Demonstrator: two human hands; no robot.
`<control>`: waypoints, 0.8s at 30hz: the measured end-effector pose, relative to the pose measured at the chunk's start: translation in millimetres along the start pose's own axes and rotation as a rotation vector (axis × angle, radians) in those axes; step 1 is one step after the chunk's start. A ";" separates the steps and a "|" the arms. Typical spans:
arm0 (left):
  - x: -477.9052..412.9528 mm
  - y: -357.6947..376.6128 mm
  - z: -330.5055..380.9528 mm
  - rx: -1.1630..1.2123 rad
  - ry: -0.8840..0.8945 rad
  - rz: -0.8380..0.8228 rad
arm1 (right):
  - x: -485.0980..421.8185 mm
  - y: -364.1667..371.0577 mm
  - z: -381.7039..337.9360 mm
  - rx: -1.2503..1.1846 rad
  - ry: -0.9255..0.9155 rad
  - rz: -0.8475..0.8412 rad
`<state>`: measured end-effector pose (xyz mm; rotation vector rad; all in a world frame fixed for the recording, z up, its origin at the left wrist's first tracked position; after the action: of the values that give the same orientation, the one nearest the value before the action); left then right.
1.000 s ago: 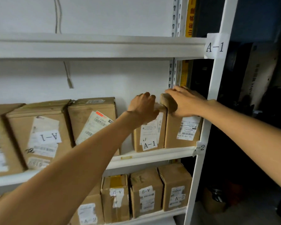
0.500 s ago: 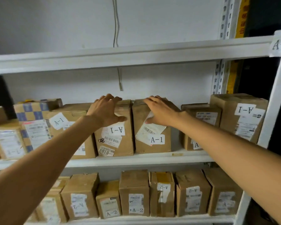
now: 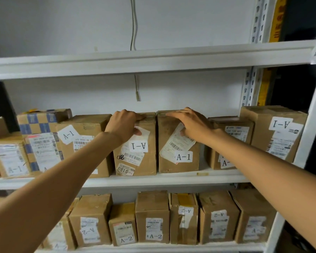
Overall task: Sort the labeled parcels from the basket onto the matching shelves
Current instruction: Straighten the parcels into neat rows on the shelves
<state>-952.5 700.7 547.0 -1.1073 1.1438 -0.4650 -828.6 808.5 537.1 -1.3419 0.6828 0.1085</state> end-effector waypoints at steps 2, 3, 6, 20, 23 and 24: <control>-0.7 0.7 6.9 -0.003 0.001 0.019 | 0.3 -0.9 6.9 0.025 0.003 0.008; -1.0 0.7 11.8 -0.007 0.010 0.028 | 0.7 0.3 10.6 0.028 0.009 0.004; -3.8 0.3 25.7 0.004 0.042 0.064 | 2.7 0.6 19.4 0.049 0.021 0.021; 2.0 3.0 23.8 0.303 -0.017 0.030 | -2.8 5.7 10.9 0.076 -0.052 -0.052; 26.9 -14.6 -3.5 0.293 -0.051 0.091 | -14.0 -10.6 -30.1 -0.023 -0.098 0.068; 38.4 -22.3 -17.0 0.269 -0.061 0.125 | -17.4 -15.3 -49.6 -0.038 -0.125 0.107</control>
<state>-947.5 653.4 548.0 -0.8068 1.0551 -0.4694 -855.1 764.4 555.8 -1.3231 0.6488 0.2906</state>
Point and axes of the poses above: each hand's wrist, its own x-axis away from the middle knuckle, its own y-axis out of the palm, z = x × y, the point moved 10 cm from there along -x, towards the middle knuckle, and after that the axes turned 11 degrees about x, right-handed, at the moved point
